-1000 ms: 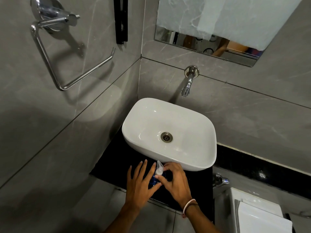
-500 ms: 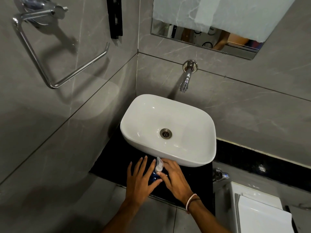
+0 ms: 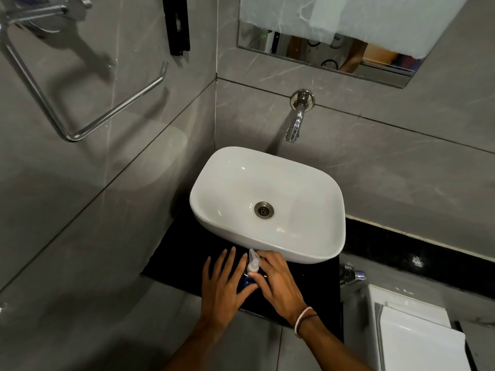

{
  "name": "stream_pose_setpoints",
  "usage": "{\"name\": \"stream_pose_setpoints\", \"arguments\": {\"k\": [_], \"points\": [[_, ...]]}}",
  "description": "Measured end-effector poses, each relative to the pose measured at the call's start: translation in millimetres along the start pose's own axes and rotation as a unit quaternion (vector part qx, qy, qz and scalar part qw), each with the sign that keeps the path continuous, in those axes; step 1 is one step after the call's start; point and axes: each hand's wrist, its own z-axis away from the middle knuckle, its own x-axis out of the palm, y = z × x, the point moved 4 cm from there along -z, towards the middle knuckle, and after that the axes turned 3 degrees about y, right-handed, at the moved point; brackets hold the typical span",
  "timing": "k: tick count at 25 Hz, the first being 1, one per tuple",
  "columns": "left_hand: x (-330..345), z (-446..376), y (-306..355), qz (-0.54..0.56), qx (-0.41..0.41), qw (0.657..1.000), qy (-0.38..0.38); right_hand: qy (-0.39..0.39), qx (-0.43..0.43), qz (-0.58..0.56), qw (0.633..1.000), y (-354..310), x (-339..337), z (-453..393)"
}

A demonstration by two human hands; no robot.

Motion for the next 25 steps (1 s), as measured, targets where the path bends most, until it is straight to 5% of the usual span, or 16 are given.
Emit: {"name": "stream_pose_setpoints", "arguments": {"k": [12, 19, 25], "points": [[-0.1, -1.8, 1.8, -0.010, 0.003, 1.000, 0.024, 0.015, -0.007, 0.008, 1.000, -5.2, 3.7, 0.0], [-3.8, -0.4, 0.7, 0.008, -0.009, 1.000, 0.020, -0.011, 0.138, -0.052, 0.989, -5.7, -33.4, -11.5], [-7.1, -2.1, 1.8, 0.037, -0.015, 0.999, -0.007, -0.139, 0.066, 0.054, 0.987, -33.3, -45.5, -45.3]]}}
